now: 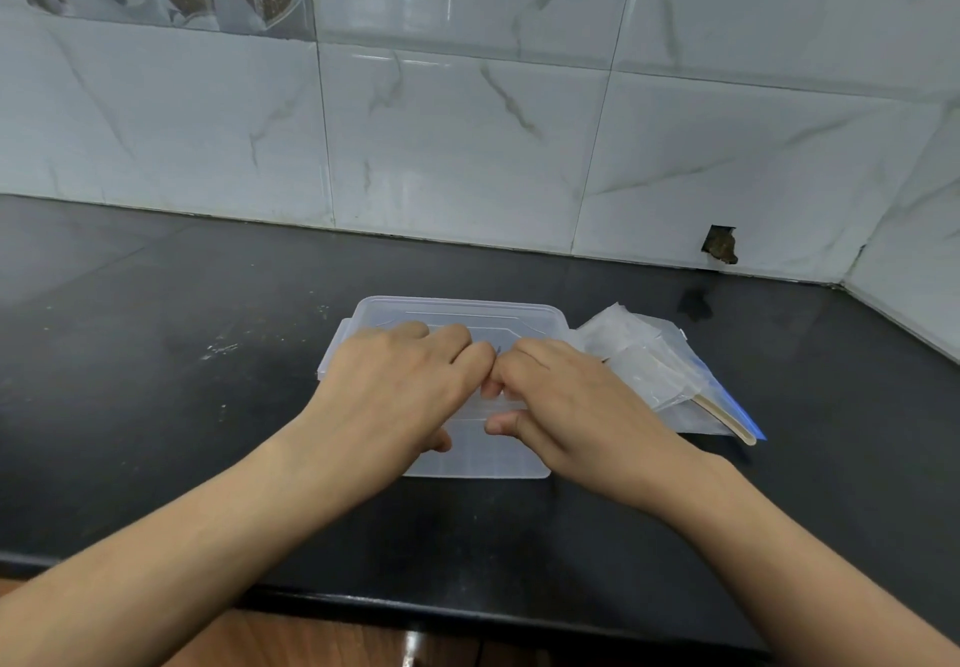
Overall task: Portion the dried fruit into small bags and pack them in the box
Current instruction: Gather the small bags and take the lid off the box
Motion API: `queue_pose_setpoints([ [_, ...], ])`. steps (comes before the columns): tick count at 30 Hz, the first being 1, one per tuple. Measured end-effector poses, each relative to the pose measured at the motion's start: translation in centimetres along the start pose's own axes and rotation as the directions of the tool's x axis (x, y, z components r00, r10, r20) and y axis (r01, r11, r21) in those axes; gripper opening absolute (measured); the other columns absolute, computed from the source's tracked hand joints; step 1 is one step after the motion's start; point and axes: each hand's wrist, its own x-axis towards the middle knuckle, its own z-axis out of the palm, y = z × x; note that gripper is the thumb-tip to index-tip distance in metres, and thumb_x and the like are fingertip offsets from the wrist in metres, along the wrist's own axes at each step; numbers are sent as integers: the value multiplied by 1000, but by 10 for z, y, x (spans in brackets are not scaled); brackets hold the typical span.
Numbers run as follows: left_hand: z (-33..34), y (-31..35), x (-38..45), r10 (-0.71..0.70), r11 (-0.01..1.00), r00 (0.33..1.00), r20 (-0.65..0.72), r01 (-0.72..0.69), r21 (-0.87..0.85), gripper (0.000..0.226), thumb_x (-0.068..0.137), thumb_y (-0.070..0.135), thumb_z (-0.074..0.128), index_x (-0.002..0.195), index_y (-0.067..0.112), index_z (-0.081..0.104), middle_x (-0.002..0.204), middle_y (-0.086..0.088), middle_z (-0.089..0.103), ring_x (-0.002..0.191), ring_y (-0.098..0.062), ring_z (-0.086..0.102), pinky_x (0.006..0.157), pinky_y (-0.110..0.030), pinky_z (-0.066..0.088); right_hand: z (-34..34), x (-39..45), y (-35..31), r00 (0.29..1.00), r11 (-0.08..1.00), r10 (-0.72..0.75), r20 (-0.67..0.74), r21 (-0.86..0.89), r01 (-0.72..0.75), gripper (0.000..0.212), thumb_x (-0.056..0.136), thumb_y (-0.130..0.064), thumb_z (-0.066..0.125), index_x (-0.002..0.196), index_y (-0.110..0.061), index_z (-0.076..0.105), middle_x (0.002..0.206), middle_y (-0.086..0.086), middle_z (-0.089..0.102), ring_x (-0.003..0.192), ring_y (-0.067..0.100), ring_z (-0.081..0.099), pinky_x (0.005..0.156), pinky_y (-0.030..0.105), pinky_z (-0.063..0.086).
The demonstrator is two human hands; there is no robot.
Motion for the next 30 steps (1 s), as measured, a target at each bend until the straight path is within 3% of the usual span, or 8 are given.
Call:
queue_pose_setpoints([
  [5, -4, -1, 7, -10, 1000, 999, 51, 9, 26, 73, 37, 57, 87, 93, 23, 55, 79, 6, 58, 62, -18, 55, 46, -23, 21, -11, -4, 3, 978, 977, 210, 22, 44, -211, 41, 78, -57, 51, 108, -30, 58, 95, -19, 43, 91, 6, 43, 81, 33, 40],
  [9, -12, 8, 14, -94, 993, 989, 113, 100, -54, 69, 67, 83, 43, 119, 37, 42, 115, 14, 49, 106, -14, 49, 79, -31, 39, -19, -37, 7, 825, 813, 552, -121, 296, -501, 44, 83, -47, 62, 123, -40, 46, 110, -16, 46, 100, 3, 47, 84, 27, 43],
  [12, -12, 24, 27, 32, 968, 997, 65, -15, -251, 67, 75, 74, 46, 134, 43, 33, 132, 15, 41, 124, -12, 39, 97, -33, 36, -8, -52, 5, 760, 640, 643, 95, 479, -601, 70, 66, -44, 78, 119, -59, 36, 120, -16, 49, 95, 2, 55, 79, 22, 45],
  [15, -10, 31, 47, 149, 937, 979, 140, -95, -335, 65, 82, 61, 53, 139, 49, 25, 150, 13, 28, 136, -12, 32, 100, -35, 36, 9, -58, 12, 700, 485, 678, 222, 581, -654, 103, 45, -54, 77, 139, -42, 34, 128, -8, 57, 87, 8, 68, 87, 28, 51],
  [18, -3, 31, 60, 178, 933, 965, 192, -104, -343, 52, 88, 55, 47, 138, 48, 33, 155, 10, 25, 135, -12, 38, 93, -33, 40, 22, -53, 8, 699, 441, 657, 284, 607, -661, 101, 49, -51, 80, 137, -35, 35, 124, -11, 58, 86, 12, 68, 83, 35, 55],
  [20, -2, 31, 64, 193, 952, 963, 188, -136, -276, 46, 91, 54, 43, 136, 46, 36, 152, 7, 33, 128, -16, 46, 88, -33, 41, 29, -47, 2, 694, 446, 666, 273, 600, -664, 99, 58, -49, 82, 139, -33, 28, 129, -15, 51, 109, 10, 58, 88, 28, 50],
  [26, -7, 37, 65, 298, 952, 929, 220, -305, -4, 36, 99, 47, 23, 125, 30, 40, 133, -5, 49, 70, -24, 46, 51, -30, 31, 37, -32, -3, 620, 426, 764, 178, 583, -692, 85, 56, -60, 73, 128, -31, 39, 125, -15, 53, 114, 8, 53, 89, 32, 49],
  [30, -17, 22, 71, 323, 946, 942, 89, -319, -54, 37, 98, 45, 20, 125, 27, 38, 121, 3, 56, 82, -25, 58, 65, -36, 46, 32, -34, -7, 562, 431, 807, 180, 471, -769, 67, 66, -57, 75, 113, -36, 31, 114, -16, 48, 108, 12, 52, 86, 34, 48],
])
